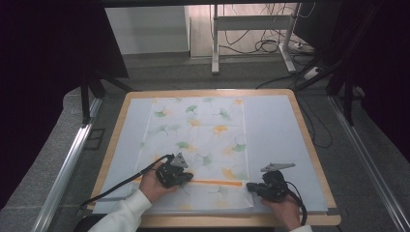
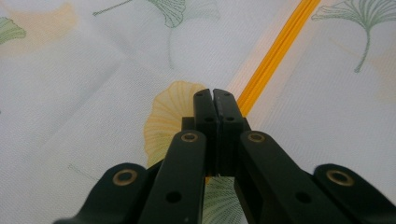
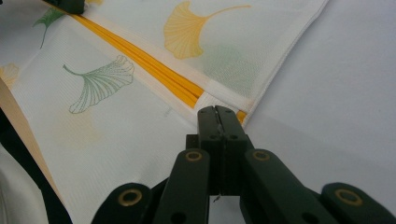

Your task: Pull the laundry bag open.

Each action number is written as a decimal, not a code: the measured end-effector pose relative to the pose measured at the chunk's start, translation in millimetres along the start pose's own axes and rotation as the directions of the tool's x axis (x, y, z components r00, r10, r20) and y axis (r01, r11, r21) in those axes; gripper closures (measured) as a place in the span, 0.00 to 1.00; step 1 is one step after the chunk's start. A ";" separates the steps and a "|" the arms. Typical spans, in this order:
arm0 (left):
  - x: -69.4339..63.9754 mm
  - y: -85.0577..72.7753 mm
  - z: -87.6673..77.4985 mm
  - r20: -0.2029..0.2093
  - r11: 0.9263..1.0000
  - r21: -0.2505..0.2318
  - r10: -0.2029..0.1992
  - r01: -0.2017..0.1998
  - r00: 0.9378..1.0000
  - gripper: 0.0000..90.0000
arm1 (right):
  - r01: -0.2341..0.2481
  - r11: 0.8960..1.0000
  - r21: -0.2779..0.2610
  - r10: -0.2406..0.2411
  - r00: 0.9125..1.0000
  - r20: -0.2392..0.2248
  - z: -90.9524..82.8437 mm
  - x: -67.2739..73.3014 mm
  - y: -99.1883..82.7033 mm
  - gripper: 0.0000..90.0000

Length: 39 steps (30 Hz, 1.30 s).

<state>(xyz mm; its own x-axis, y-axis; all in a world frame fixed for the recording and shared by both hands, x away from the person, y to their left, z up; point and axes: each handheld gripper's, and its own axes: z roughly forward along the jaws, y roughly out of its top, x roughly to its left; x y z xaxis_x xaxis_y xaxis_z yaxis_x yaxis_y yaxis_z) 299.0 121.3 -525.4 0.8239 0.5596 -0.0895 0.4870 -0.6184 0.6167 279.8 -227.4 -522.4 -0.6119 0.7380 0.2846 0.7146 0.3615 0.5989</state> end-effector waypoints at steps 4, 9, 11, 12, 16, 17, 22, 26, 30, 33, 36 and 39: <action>3.5 -3.0 -2.1 0.004 1.000 0.001 -0.011 0.011 1.000 1.00 | 0.000 1.000 0.000 0.000 1.000 0.000 0.0 0.0 0.0 1.00; 6.2 -6.8 -5.3 0.000 1.000 0.002 -0.016 0.016 1.000 1.00 | 0.001 1.000 0.000 -0.001 1.000 0.001 0.0 0.1 0.0 1.00; 7.0 -8.3 -6.8 -0.005 1.000 0.005 -0.017 0.017 1.000 1.00 | 0.001 1.000 0.000 -0.001 1.000 0.002 0.0 0.1 0.0 1.00; 6.7 -8.6 -7.1 -0.006 1.000 0.005 -0.018 0.018 1.000 1.00 | 0.001 1.000 0.000 -0.001 1.000 0.002 0.1 0.1 0.0 1.00; 5.4 -9.3 -8.1 -0.015 1.000 0.007 -0.013 0.013 1.000 1.00 | 0.001 1.000 0.000 -0.001 1.000 0.002 0.1 0.1 0.0 1.00; 5.5 -9.6 -8.3 -0.016 1.000 0.007 -0.011 0.011 1.000 1.00 | 0.002 1.000 0.000 -0.002 1.000 0.002 0.0 0.1 0.0 1.00; 9.9 -13.7 -11.1 -0.011 1.000 0.005 -0.027 0.027 1.000 1.00 | 0.001 1.000 0.000 -0.001 1.000 0.002 0.1 0.1 0.0 1.00; 11.4 -16.7 -13.4 -0.014 0.999 0.005 -0.032 0.032 0.999 1.00 | 0.002 1.000 0.000 -0.002 1.000 0.002 0.1 0.2 0.0 1.00; 13.0 -19.6 -16.0 -0.019 0.999 0.008 -0.036 0.036 0.999 1.00 | 0.001 1.000 0.000 -0.001 1.000 0.003 -0.1 0.2 0.0 1.00; 14.0 -21.5 -17.5 -0.020 0.999 0.007 -0.039 0.039 0.999 1.00 | 0.001 1.000 -0.001 -0.001 1.000 0.003 -0.1 0.3 0.0 1.00; 15.8 -24.3 -19.3 -0.023 0.999 0.005 -0.049 0.049 0.999 1.00 | 0.000 1.000 -0.001 0.000 1.000 0.003 -0.1 0.3 -0.1 1.00; 17.4 -26.9 -21.4 -0.029 0.999 0.007 -0.050 0.050 0.998 1.00 | 0.000 1.000 -0.001 0.000 1.000 0.003 -0.1 0.4 -0.1 1.00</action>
<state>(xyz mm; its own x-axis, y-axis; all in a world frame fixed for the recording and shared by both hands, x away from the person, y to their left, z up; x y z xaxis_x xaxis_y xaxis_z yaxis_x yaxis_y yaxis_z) 294.0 159.5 -526.8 0.7898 0.6055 -0.0978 0.5298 -0.5931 0.6062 279.5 -227.2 -522.3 -0.6109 0.7397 0.2822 0.7143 0.3612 0.5994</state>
